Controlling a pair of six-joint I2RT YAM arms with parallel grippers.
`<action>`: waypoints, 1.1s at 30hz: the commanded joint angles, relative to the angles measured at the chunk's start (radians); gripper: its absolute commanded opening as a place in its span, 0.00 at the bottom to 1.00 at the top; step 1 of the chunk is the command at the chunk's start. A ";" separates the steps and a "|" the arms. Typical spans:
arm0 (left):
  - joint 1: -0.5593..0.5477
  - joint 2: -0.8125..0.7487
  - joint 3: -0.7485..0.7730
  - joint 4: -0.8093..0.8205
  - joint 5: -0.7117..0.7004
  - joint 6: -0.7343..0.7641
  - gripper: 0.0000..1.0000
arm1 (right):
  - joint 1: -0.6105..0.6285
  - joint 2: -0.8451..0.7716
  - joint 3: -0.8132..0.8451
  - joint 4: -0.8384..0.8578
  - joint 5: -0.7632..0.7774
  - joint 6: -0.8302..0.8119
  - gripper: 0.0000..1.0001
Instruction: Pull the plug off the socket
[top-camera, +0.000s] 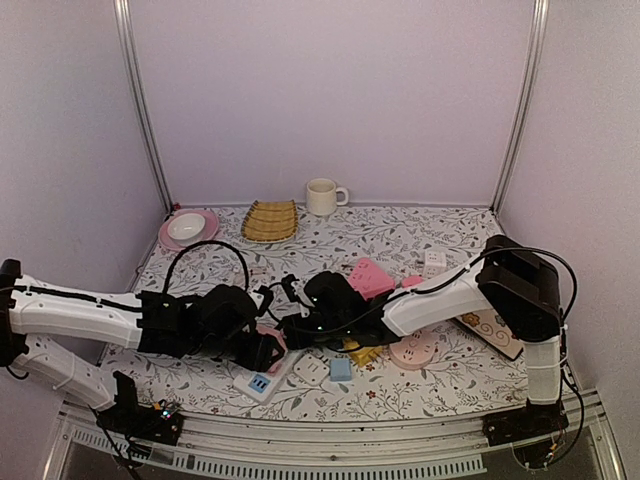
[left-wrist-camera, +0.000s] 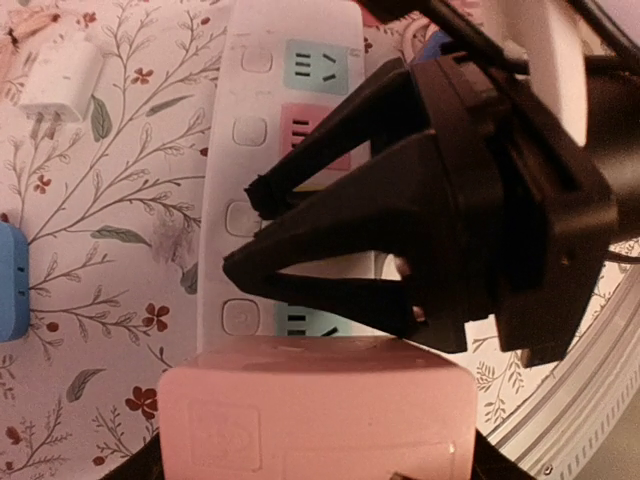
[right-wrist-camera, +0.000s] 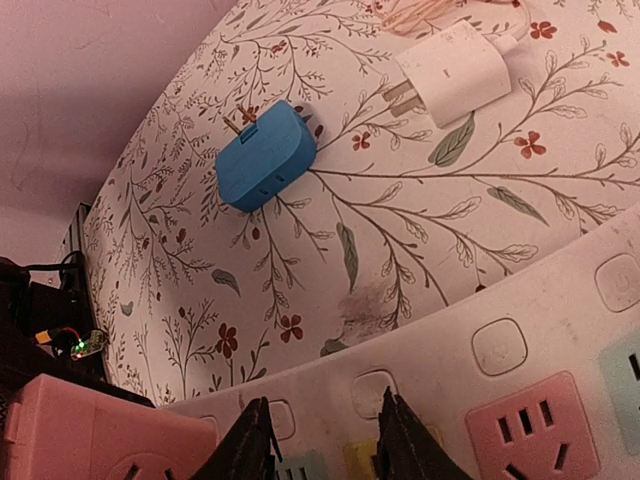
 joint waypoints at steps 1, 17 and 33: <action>0.085 -0.006 -0.015 0.144 0.076 0.021 0.12 | 0.023 0.015 -0.030 -0.109 0.030 -0.013 0.39; 0.123 -0.149 -0.029 0.094 -0.053 0.011 0.12 | 0.024 -0.186 -0.099 -0.122 0.140 -0.038 0.44; 0.432 0.001 -0.060 0.397 0.168 0.017 0.16 | 0.024 -0.578 -0.378 -0.122 0.343 0.004 0.52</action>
